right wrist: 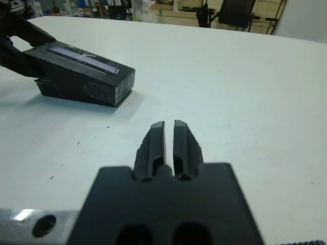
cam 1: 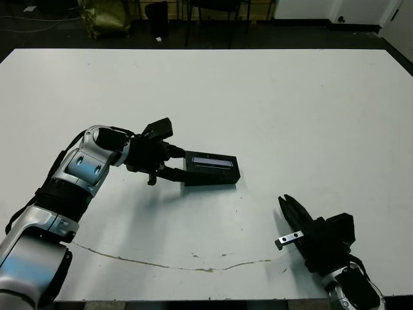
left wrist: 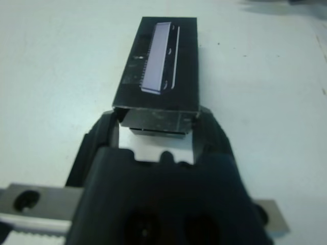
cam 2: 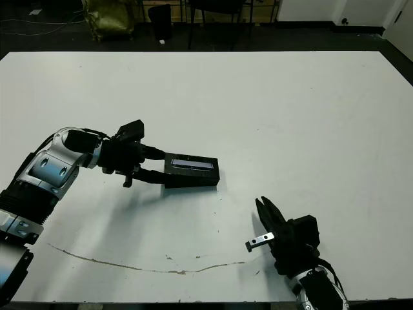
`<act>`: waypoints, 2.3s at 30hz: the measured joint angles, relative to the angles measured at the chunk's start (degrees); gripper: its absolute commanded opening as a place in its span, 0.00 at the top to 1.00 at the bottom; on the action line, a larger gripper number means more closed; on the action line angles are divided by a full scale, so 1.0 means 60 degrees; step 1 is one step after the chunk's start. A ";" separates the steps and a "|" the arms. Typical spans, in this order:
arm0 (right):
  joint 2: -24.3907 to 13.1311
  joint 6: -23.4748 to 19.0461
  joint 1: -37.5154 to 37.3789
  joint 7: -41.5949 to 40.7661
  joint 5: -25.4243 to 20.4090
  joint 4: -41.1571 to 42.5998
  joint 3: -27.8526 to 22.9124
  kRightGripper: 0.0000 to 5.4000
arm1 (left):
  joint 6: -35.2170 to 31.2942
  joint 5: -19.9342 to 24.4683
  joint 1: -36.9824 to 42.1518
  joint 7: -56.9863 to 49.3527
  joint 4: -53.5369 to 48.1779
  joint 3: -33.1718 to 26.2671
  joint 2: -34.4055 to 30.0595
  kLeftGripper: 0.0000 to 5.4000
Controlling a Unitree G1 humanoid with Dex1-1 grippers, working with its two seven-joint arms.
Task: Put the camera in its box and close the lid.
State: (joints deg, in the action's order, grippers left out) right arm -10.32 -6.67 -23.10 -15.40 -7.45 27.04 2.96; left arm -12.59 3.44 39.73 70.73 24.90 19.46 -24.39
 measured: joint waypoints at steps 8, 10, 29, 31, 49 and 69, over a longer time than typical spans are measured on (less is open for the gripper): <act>-0.0001 -0.0265 -0.0007 -0.0002 0.0011 0.0181 -0.0017 1.00 | 0.0290 0.0013 -0.0270 -0.0028 0.0175 -0.0017 -0.0028 0.64; -0.0004 -0.0256 -0.0007 -0.0007 0.0045 0.0148 -0.0024 1.00 | 0.0316 0.0013 -0.0288 -0.0028 0.0202 -0.0020 -0.0031 0.64; -0.0003 -0.0070 -0.0014 -0.0101 0.0064 0.0003 -0.0053 1.00 | 0.0103 -0.0106 -0.0461 -0.0226 0.0007 0.0134 -0.0068 0.64; -0.0002 -0.0068 -0.0018 -0.0102 0.0061 0.0000 -0.0053 1.00 | 0.0067 -0.0317 -0.0376 -0.0235 -0.0002 0.0336 -0.0085 0.61; 0.0007 0.0044 -0.0067 -0.0230 0.0036 -0.0041 -0.0114 1.00 | 0.1329 -0.1460 0.0975 0.1408 0.0759 0.1892 -0.0759 0.00; 0.0010 -0.0256 -0.0087 -0.0199 0.0054 0.0282 -0.0146 1.00 | -0.0243 -0.1071 -0.1841 -0.0992 -0.1403 -0.0931 -0.3129 0.29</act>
State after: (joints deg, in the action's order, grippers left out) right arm -10.26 -8.20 -23.61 -16.59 -7.13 28.73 2.08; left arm -14.05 -2.98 28.68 64.77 16.48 13.87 -43.16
